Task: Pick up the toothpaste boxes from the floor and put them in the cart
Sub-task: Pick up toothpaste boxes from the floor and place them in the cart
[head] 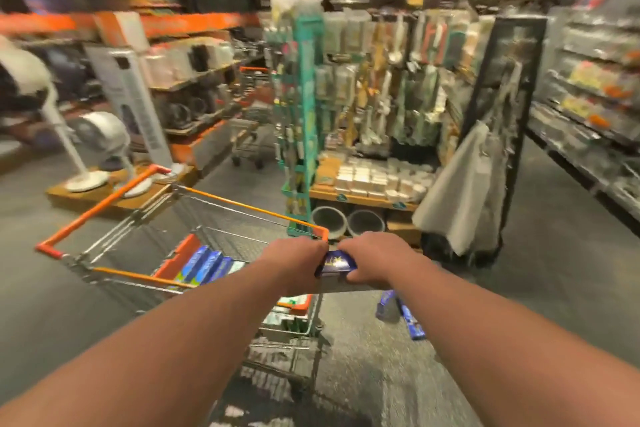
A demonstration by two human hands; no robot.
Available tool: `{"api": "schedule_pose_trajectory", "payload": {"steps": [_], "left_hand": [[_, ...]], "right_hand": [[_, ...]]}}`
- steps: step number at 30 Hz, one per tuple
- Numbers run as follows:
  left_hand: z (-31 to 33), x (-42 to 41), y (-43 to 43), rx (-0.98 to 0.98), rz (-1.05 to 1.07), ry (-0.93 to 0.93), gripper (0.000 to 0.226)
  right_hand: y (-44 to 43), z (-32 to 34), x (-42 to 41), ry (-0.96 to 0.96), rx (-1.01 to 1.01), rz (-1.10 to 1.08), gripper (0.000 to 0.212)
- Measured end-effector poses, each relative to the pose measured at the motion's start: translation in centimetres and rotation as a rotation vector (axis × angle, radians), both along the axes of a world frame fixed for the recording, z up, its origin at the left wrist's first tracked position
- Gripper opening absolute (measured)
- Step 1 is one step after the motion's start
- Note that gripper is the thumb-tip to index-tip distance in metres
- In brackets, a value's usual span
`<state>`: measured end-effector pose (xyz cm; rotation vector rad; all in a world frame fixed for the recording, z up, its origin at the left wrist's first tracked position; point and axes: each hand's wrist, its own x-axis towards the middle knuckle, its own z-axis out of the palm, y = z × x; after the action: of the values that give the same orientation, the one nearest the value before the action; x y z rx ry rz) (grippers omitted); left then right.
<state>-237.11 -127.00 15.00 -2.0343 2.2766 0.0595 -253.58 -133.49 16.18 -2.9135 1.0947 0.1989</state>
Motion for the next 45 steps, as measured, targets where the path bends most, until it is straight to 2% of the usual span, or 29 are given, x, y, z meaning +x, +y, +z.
{"api": "schedule_pose_trajectory", "payload": {"steps": [4,10,16,22,28,31,34,38,42,45], "left_hand": [[3.0,6.7,3.1,-0.019,0.114,0.011,0.027],[3.9,18.2,4.8,-0.007,0.177,-0.046,0.029],[4.2,30.3,3.0,-0.014,0.112,-0.073,0.024],[1.7,37.4,-2.5,-0.032,-0.038,-0.07,0.023],[-3.8,41.4,-10.7,0.011,-0.13,0.001,0.023],[-7.5,43.3,-15.7,0.083,-0.15,0.017,0.022],[-11.7,44.8,-21.0,0.144,-0.214,-0.058,0.027],[-18.3,46.5,-26.5,0.231,-0.354,-0.193,0.019],[-26.0,48.1,-30.8,0.343,-0.588,-0.329,0.028],[-32.4,49.5,-33.2,0.348,-0.786,-0.367,0.025]], "right_hand": [[1.2,2.6,7.0,-0.002,-0.062,0.112,0.022],[1.5,2.1,18.8,0.004,-0.086,0.155,0.026],[1.0,2.4,29.9,-0.015,-0.094,0.097,0.023],[-1.1,0.2,35.8,-0.008,-0.075,-0.055,0.024],[-7.6,-4.3,39.7,0.044,-0.011,-0.178,0.034],[-11.6,-8.1,42.1,0.052,0.082,-0.243,0.041],[-15.4,-12.8,44.3,0.022,0.248,-0.335,0.047],[-18.3,-19.8,46.7,-0.045,0.484,-0.51,0.046],[-18.7,-28.0,49.4,-0.149,0.702,-0.742,0.073],[-18.6,-34.0,51.8,-0.217,0.786,-0.952,0.091]]}}
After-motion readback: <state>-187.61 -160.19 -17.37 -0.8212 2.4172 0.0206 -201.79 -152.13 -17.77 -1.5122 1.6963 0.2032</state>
